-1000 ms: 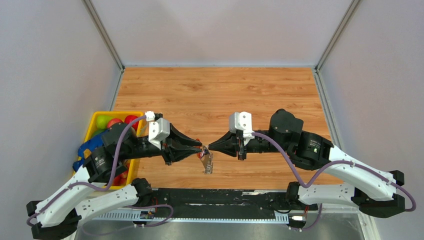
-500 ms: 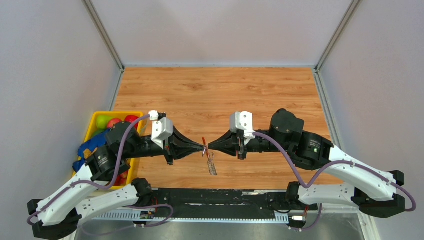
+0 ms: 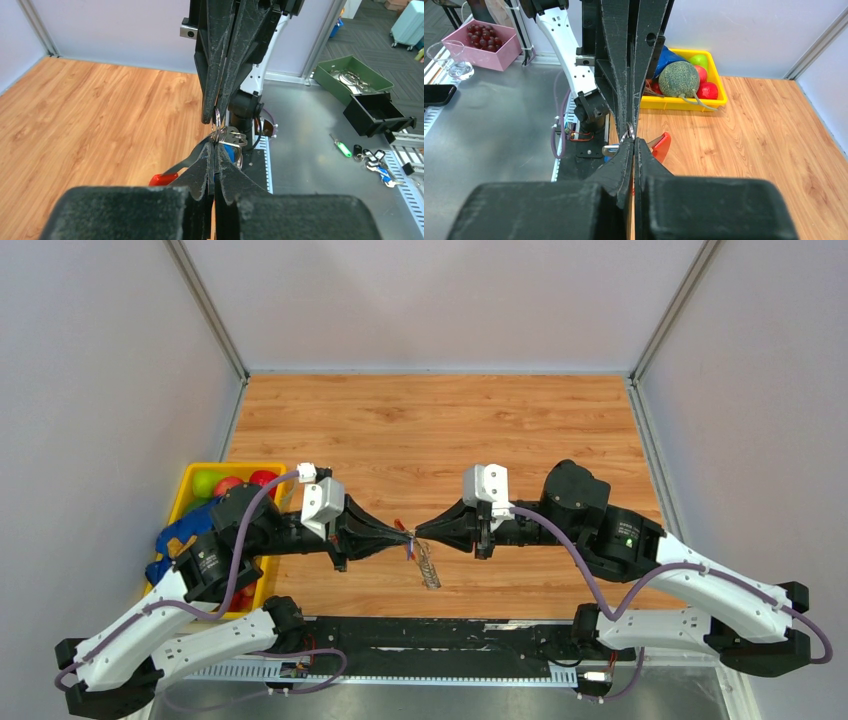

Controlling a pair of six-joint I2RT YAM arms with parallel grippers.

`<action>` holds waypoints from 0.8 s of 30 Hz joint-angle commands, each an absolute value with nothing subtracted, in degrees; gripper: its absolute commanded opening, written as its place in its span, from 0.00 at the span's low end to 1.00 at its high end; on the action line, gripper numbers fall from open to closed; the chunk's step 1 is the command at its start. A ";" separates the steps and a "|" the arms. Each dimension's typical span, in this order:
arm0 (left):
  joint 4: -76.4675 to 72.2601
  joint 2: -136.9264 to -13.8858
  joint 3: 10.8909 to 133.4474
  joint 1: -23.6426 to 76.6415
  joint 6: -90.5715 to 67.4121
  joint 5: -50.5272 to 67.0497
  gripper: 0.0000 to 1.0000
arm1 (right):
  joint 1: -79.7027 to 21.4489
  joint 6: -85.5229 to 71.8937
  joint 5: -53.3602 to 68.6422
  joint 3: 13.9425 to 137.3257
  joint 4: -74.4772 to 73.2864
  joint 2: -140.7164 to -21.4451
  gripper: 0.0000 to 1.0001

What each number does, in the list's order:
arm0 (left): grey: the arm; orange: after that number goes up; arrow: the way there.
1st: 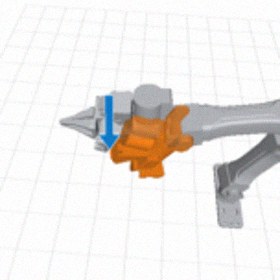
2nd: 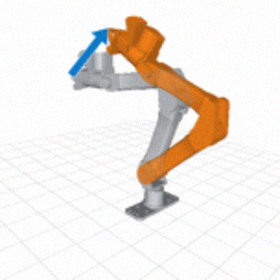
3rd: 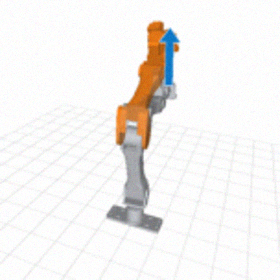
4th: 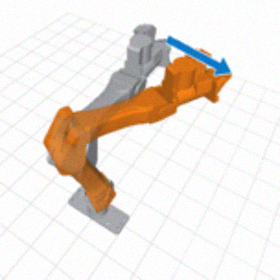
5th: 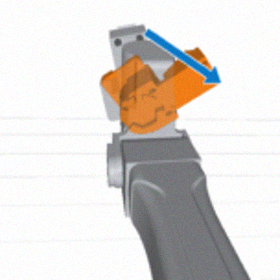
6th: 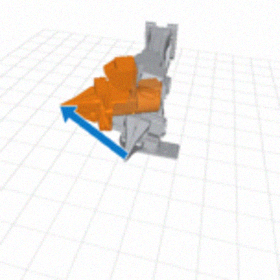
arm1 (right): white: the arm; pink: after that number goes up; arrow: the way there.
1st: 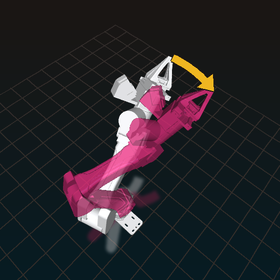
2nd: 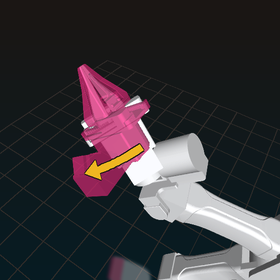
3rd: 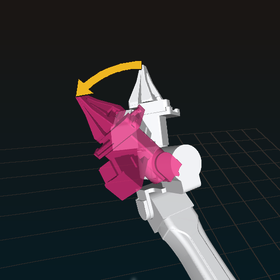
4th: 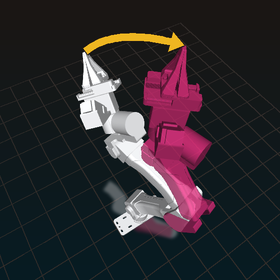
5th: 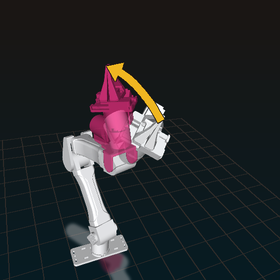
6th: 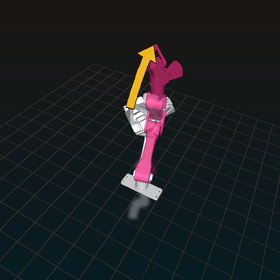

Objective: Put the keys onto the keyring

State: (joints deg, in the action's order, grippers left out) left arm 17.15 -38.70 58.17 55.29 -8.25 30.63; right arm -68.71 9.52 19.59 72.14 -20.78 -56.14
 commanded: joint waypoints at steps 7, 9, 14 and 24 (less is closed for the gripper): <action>13.60 -39.10 56.85 55.12 -8.46 31.94 0.00 | -68.89 8.81 21.02 70.53 -10.62 -54.16 0.00; 13.61 -39.25 56.85 55.11 -8.32 31.84 0.00 | -68.82 8.56 21.62 70.09 -9.45 -54.20 0.00; 13.35 -39.55 56.85 55.13 -8.18 31.90 0.00 | -68.82 7.97 22.85 69.45 -7.31 -54.57 0.00; 14.33 -39.30 57.34 55.13 -8.42 29.72 0.03 | -68.84 7.56 23.16 68.11 -5.98 -54.31 0.00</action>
State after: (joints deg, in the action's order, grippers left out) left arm 14.72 -39.11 57.25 55.29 -8.25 30.96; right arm -68.69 8.62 22.09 68.29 -11.68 -55.31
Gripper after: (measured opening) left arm 0.008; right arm 0.005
